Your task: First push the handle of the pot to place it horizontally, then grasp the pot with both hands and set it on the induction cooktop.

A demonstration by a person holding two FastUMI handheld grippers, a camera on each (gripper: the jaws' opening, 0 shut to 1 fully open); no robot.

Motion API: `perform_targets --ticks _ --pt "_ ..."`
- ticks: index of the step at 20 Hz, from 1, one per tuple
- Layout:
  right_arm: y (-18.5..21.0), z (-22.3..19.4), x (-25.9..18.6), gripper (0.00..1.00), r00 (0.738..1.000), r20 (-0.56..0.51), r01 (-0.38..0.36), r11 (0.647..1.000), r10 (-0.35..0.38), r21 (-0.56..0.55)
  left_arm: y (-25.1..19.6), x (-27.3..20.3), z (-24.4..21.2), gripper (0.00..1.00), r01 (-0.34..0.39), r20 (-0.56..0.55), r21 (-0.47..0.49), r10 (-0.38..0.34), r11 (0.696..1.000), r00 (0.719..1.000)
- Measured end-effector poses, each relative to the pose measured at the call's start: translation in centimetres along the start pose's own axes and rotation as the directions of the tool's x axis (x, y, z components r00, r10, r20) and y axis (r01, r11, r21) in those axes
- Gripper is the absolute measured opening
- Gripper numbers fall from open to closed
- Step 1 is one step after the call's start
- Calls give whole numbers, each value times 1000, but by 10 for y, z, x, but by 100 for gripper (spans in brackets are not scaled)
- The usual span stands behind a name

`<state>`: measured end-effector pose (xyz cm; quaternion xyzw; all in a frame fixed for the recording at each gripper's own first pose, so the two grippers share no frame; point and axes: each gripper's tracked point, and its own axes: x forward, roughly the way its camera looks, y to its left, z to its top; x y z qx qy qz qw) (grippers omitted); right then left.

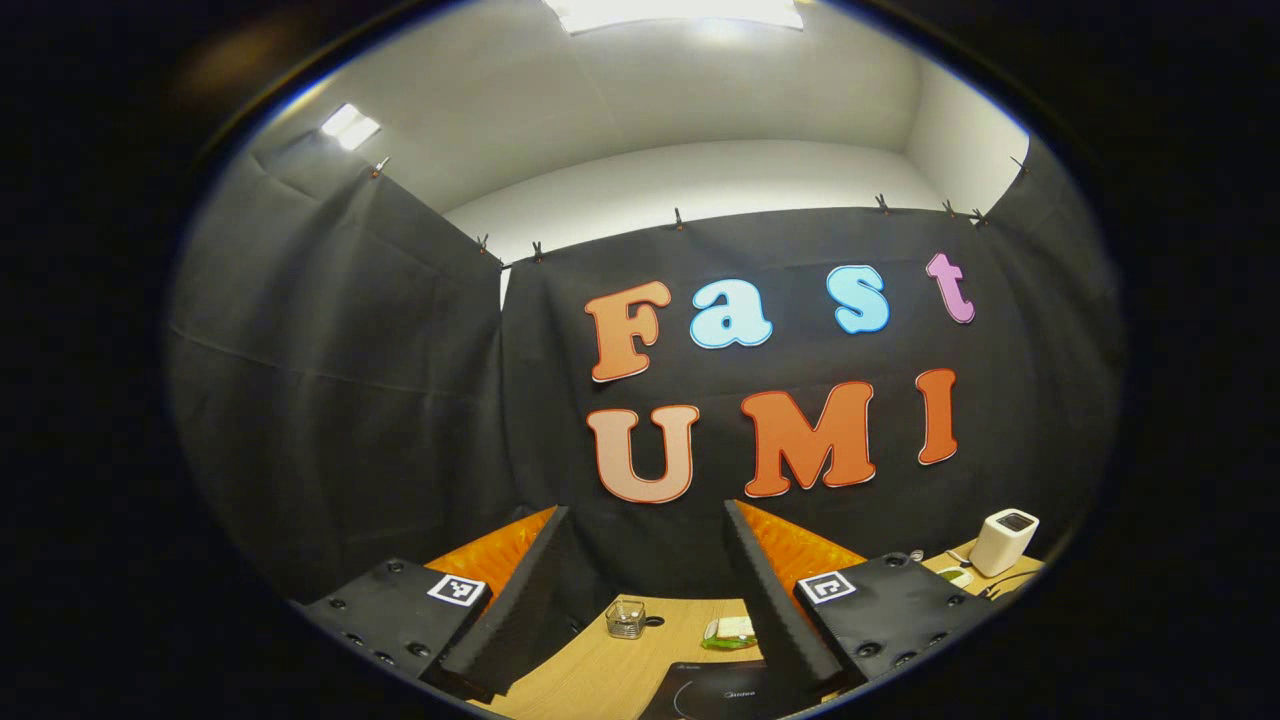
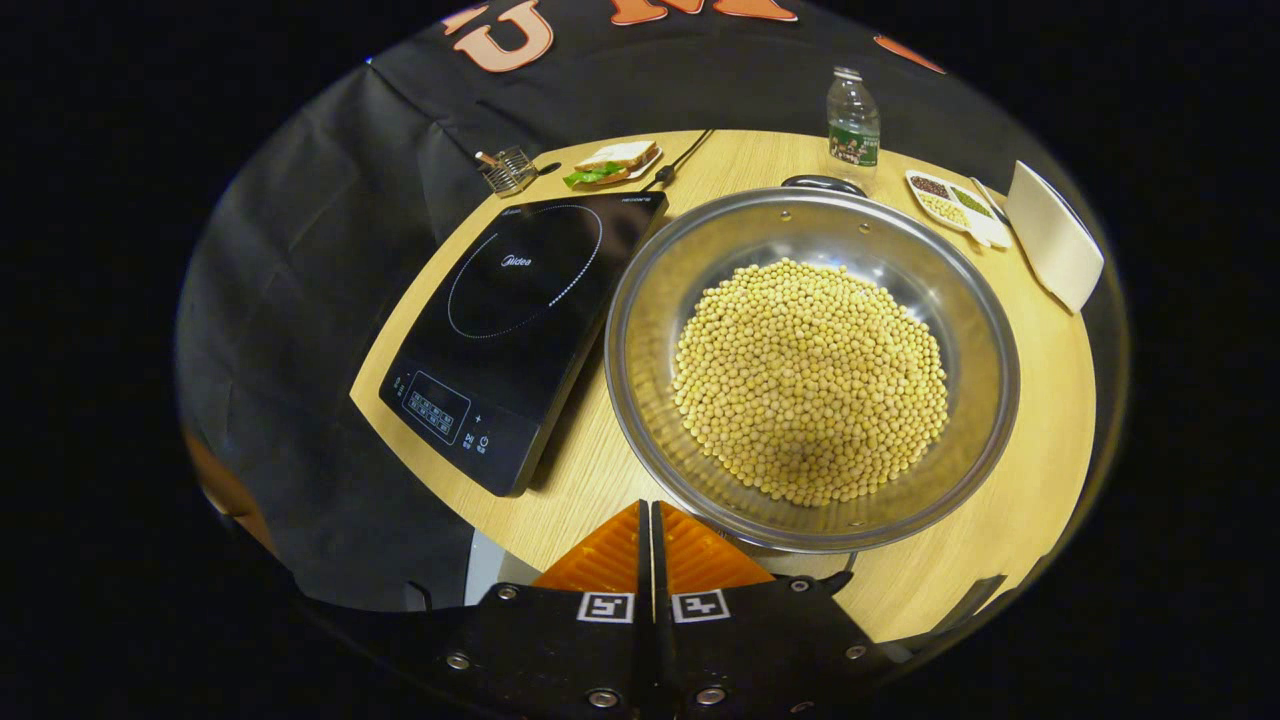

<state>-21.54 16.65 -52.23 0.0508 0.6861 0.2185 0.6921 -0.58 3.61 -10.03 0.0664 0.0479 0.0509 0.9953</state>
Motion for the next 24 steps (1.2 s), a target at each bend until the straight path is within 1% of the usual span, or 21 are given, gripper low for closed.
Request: perform_targets --ticks 1,3,6,7,9,10,11,18,24 --pt "1 -5 4 0 1000 -16 -13 1000 13 19 0 0 -1 99 -1 -1 0 1 1000 1000" --pt "2 -8 8 0 999 -31 -33 998 34 50 -3 1 -6 98 1 -8 5 -1 1000 1000" --pt "-1 -6 8 0 999 -26 -32 998 34 57 -6 3 -12 99 8 -25 4 -7 1000 1000" --pt "-2 -8 8 0 999 -24 -35 998 37 59 -8 4 -13 98 13 -30 1 -13 1000 999" --pt "-4 -8 6 0 998 -27 -53 996 55 74 -16 6 -19 99 47 -43 -23 -48 999 998" --pt "-7 -8 5 0 998 -27 -59 994 62 88 -18 8 -23 98 55 -54 -31 -57 998 997" --pt "-10 -10 4 0 998 -28 -62 993 65 99 -18 11 -25 99 57 -59 -34 -59 998 997" --pt "-39 -13 -4 0 1000 -9 -10 993 11 118 -23 11 -11 99 67 -22 -35 -68 997 997" --pt "-67 -16 -11 0 998 2 55 990 -56 129 -25 8 -6 99 73 -7 -36 -73 997 997"
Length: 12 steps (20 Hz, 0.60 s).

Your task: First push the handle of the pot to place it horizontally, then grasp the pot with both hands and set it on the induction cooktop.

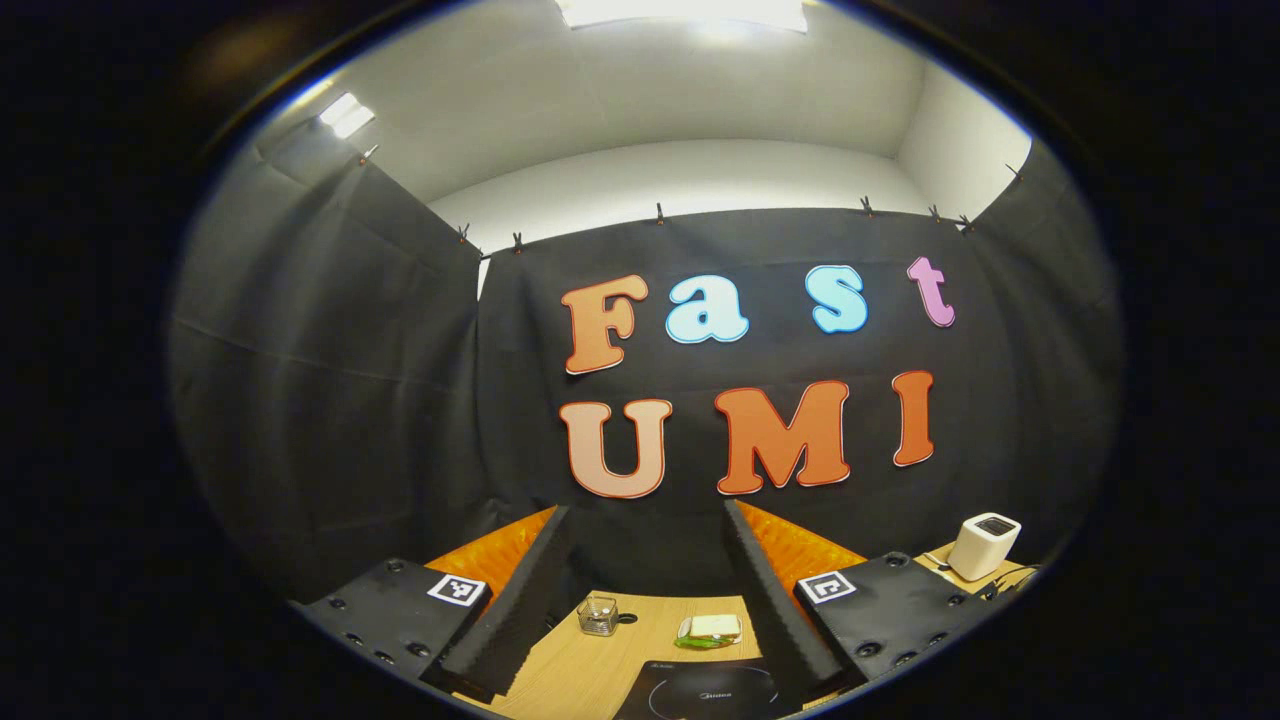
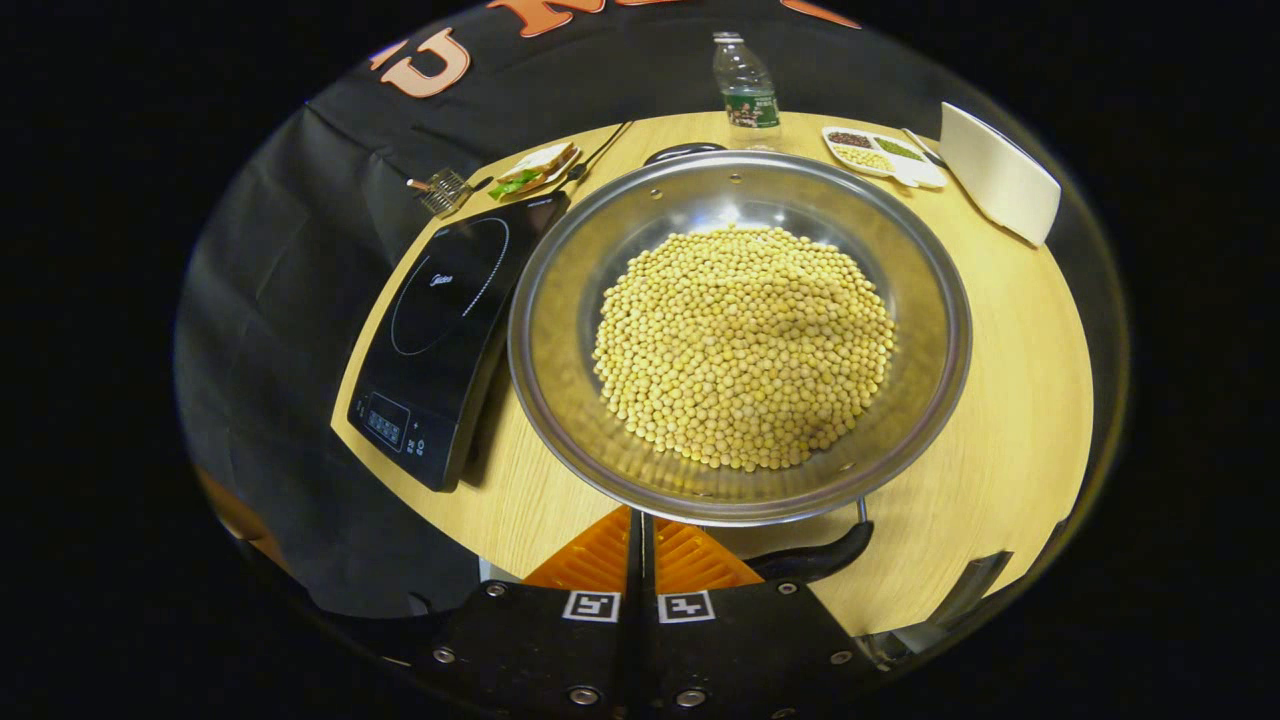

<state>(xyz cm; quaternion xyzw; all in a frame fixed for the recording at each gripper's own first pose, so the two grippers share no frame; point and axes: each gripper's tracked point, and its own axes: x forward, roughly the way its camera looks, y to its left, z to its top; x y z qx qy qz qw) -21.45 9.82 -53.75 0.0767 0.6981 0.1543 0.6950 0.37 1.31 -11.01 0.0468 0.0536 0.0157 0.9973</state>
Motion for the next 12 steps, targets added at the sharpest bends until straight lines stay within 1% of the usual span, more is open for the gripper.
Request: perform_targets --ticks 2,5,9,12 --pt "-7 1 -1 0 1000 5 12 1000 -12 9 -2 2 -2 99 1 2 -11 -1 1000 1000" --pt "-20 3 -5 0 999 14 36 999 -36 15 -4 4 -19 99 11 -28 -34 -12 999 1000" --pt "-39 6 -9 0 998 18 65 997 -65 30 -4 9 -27 99 13 -48 -22 -14 1000 999" --pt "-54 9 -11 1 996 20 91 995 -92 40 -7 6 -27 98 25 -53 -23 -26 999 998"
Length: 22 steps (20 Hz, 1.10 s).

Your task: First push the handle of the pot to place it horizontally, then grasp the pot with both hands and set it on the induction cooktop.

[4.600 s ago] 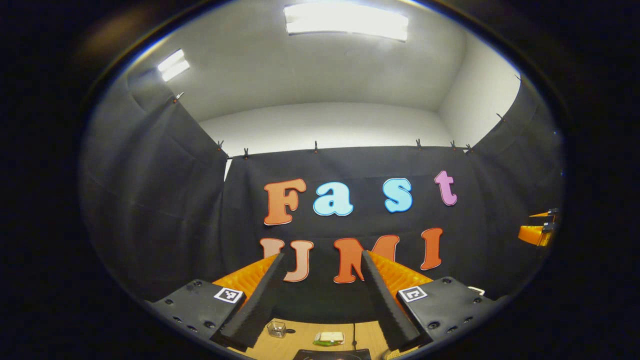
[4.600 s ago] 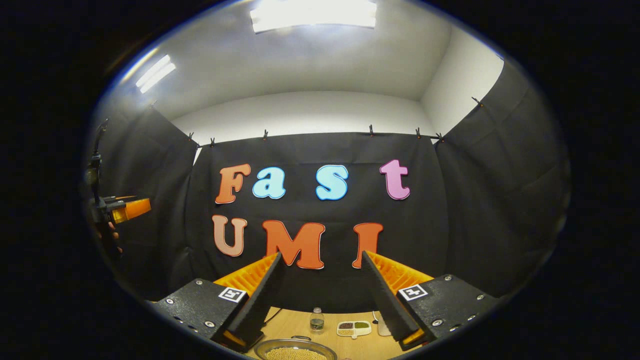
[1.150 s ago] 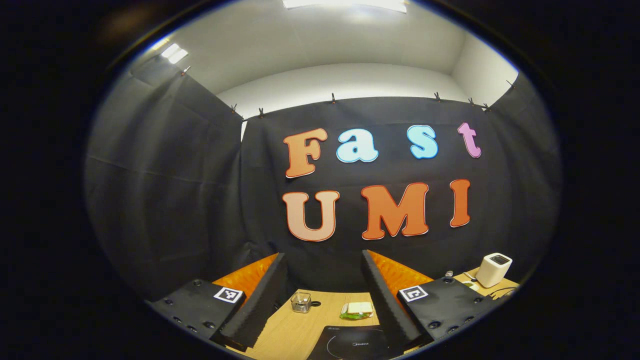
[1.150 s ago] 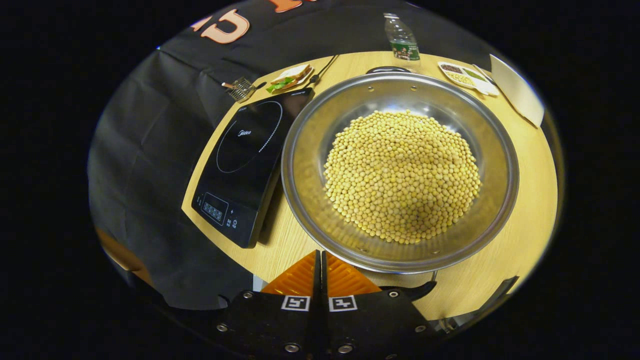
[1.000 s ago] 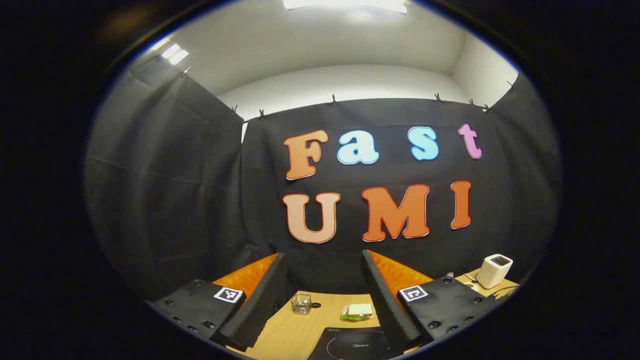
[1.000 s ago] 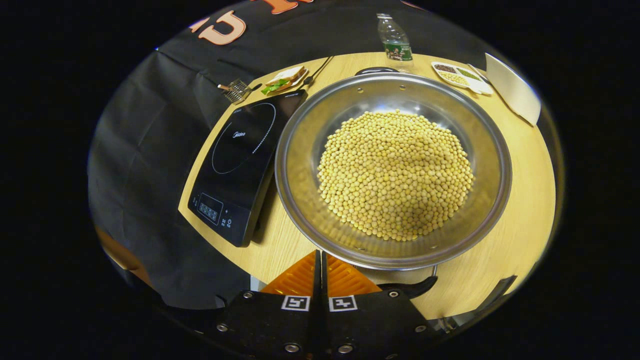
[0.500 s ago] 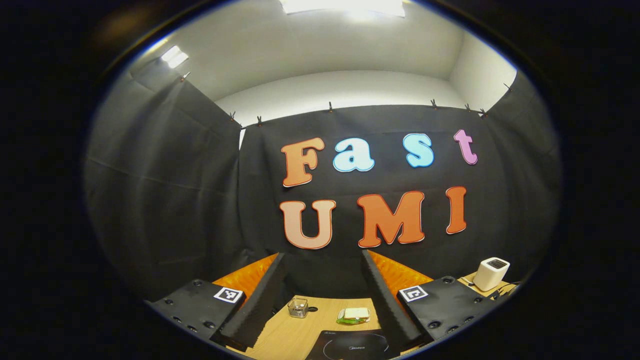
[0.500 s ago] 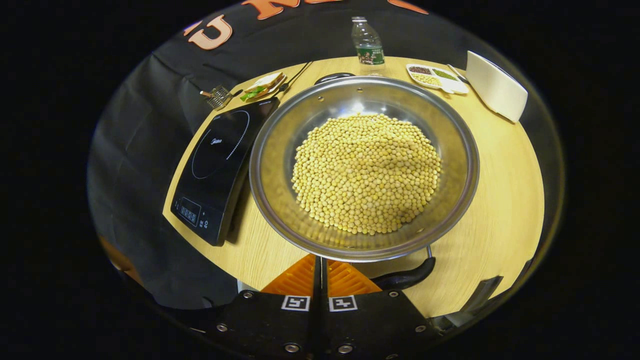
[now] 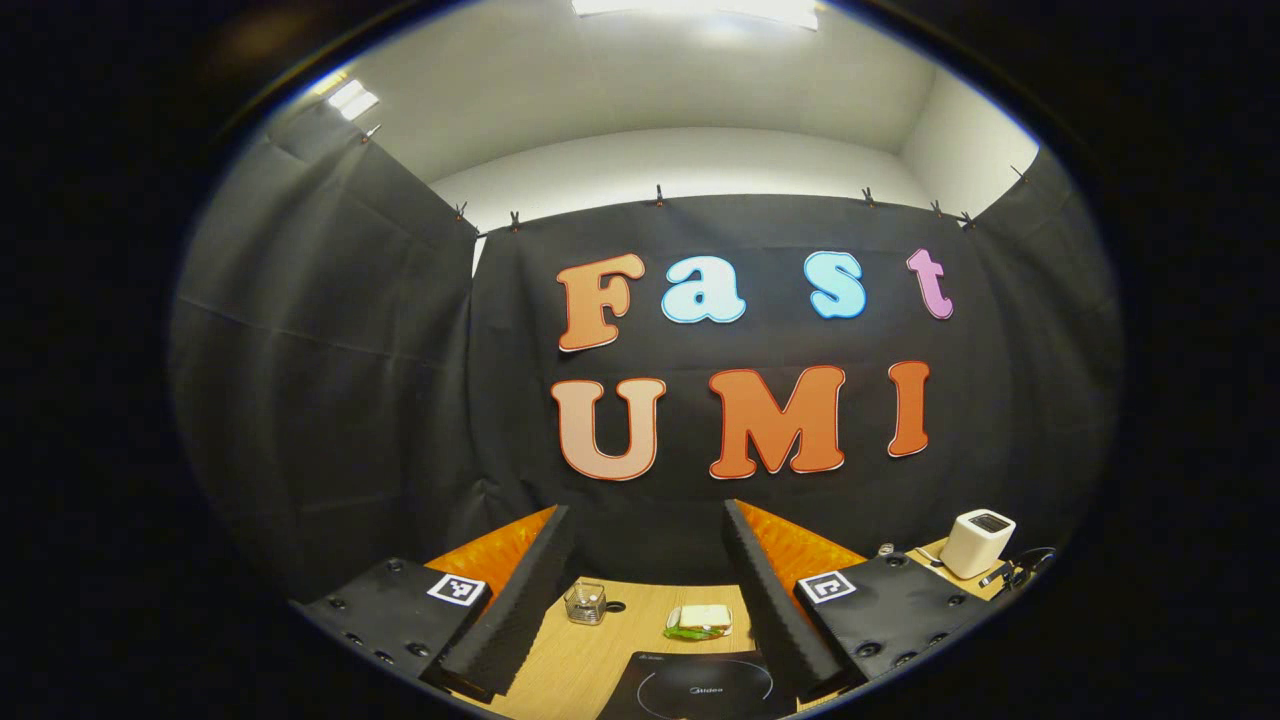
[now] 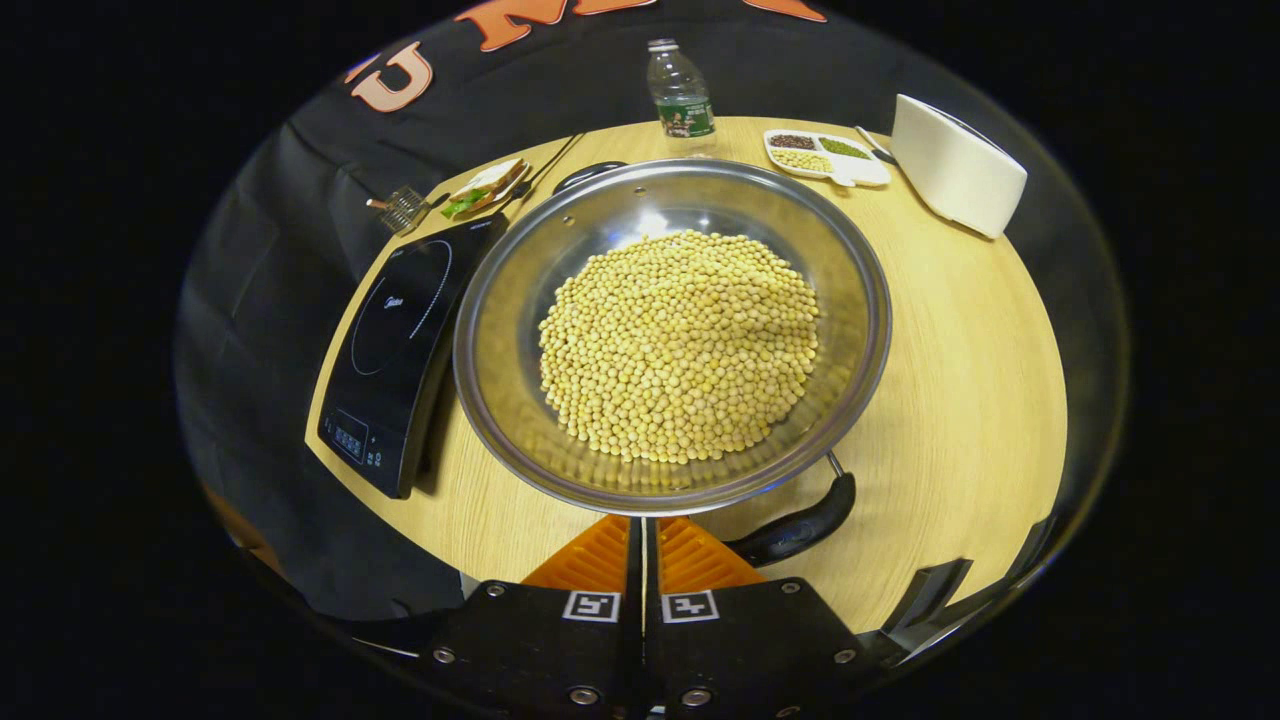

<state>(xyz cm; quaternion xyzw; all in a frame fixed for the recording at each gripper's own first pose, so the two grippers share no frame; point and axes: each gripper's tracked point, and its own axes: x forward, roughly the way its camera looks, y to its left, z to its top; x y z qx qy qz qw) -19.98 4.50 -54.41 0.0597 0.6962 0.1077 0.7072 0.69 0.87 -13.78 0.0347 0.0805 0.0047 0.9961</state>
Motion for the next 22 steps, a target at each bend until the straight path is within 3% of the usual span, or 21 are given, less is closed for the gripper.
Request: perform_targets --ticks 10,15,22 --pt "-42 17 0 0 996 12 85 996 -85 29 -7 -5 -1 99 10 8 39 -10 999 1000" --pt "-66 30 0 0 988 24 152 988 -153 38 -16 3 -27 99 32 -58 40 -30 999 998" --pt "-95 53 5 0 977 43 207 975 -210 76 -8 3 -29 99 25 -67 38 -22 999 998"
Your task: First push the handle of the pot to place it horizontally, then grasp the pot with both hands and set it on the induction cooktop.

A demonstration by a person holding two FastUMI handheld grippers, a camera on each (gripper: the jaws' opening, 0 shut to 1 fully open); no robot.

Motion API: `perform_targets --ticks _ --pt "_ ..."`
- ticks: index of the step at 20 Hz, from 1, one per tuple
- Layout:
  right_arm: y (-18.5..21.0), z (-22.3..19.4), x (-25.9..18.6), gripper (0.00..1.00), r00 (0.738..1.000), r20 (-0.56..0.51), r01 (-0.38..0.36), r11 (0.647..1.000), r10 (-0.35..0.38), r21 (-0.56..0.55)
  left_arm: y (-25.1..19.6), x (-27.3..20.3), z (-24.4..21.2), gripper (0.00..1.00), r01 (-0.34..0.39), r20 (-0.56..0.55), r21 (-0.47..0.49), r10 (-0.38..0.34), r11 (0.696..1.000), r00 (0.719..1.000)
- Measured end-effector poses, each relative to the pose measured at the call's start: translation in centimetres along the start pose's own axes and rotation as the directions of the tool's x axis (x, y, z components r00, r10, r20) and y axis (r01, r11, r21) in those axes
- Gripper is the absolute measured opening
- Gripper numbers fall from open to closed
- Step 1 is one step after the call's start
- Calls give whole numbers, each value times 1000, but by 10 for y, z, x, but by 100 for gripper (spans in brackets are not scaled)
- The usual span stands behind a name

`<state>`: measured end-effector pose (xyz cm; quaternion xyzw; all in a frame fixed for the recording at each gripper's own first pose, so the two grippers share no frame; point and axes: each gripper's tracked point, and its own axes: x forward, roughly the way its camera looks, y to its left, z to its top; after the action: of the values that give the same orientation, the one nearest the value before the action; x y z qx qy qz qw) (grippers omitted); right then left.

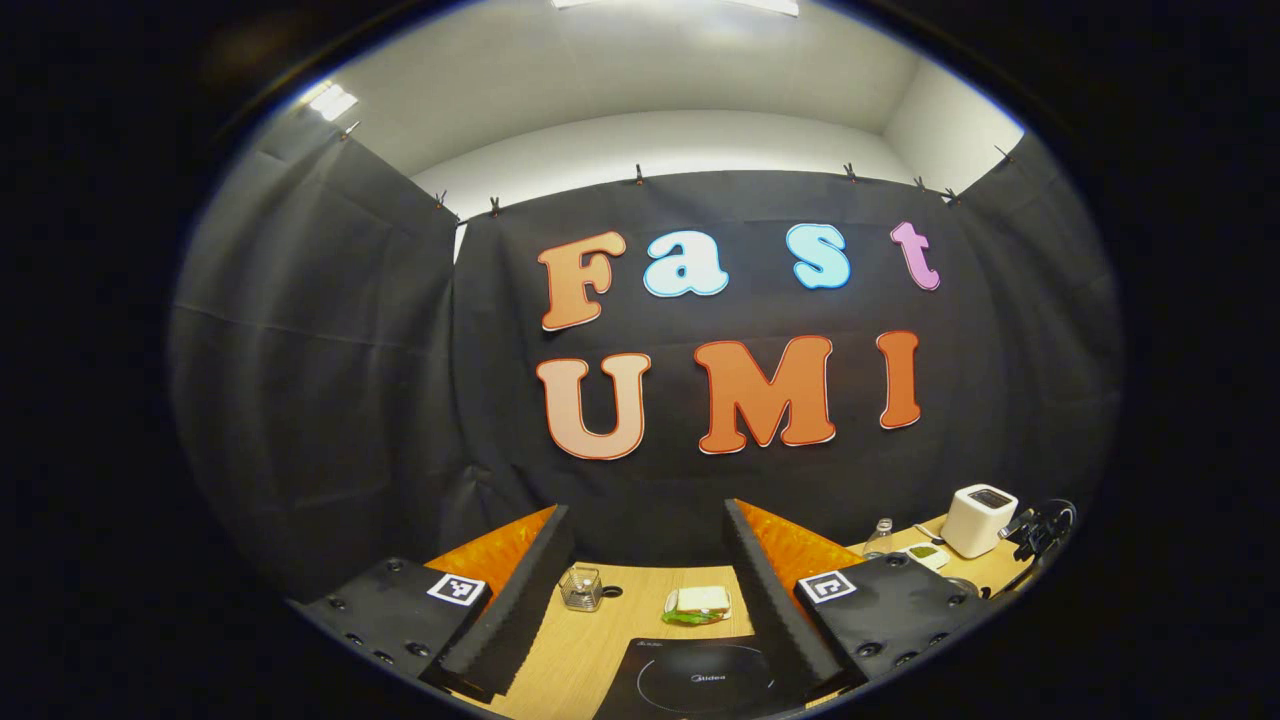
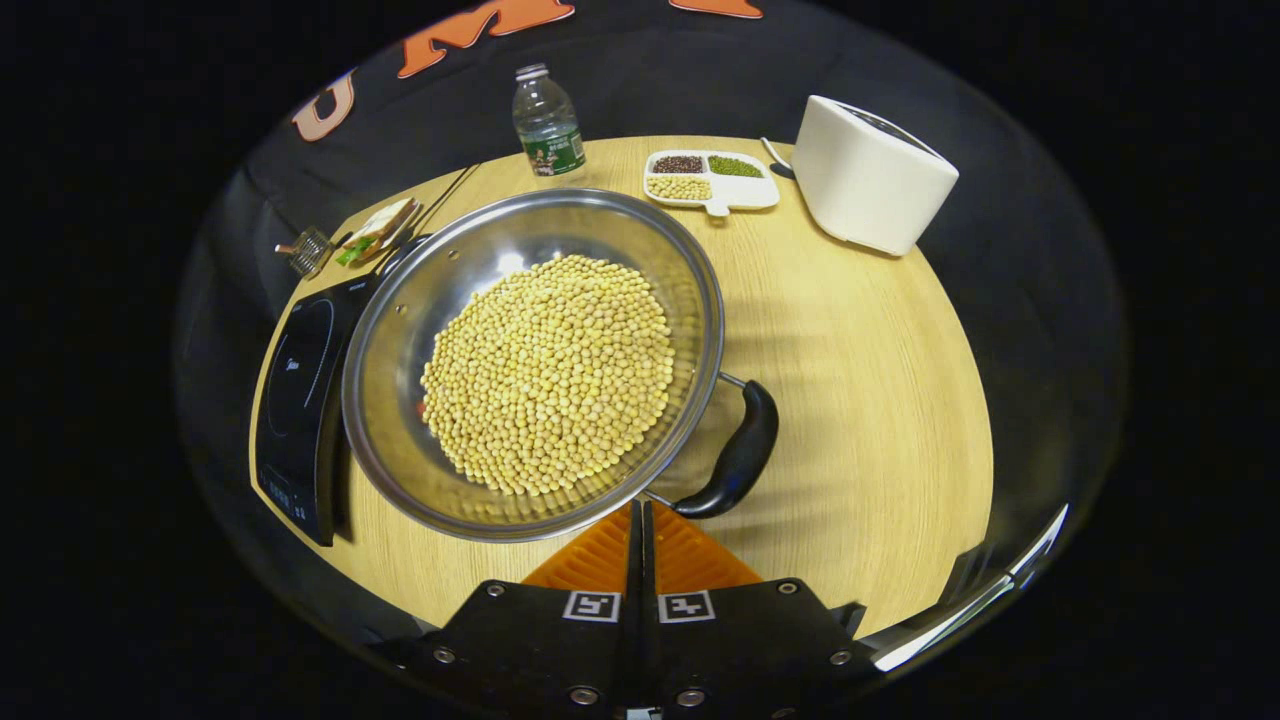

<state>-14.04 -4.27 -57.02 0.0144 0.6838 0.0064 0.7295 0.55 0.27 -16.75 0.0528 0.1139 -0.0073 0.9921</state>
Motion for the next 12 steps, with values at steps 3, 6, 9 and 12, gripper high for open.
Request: perform_targets --ticks 3,6,9,12 --pt "-8 9 4 0 1000 12 17 1000 -17 11 -1 3 -6 99 -7 -7 10 7 1000 1000" --pt "-17 19 11 0 999 28 39 999 -40 31 -4 5 -8 99 -1 -17 6 1 1000 1000" --pt "-23 23 17 0 998 25 51 997 -52 49 -6 5 -9 98 0 -15 10 0 1000 1000" --pt "-29 34 21 0 997 40 69 996 -72 54 -7 5 -12 99 2 -19 12 -2 1000 1000"
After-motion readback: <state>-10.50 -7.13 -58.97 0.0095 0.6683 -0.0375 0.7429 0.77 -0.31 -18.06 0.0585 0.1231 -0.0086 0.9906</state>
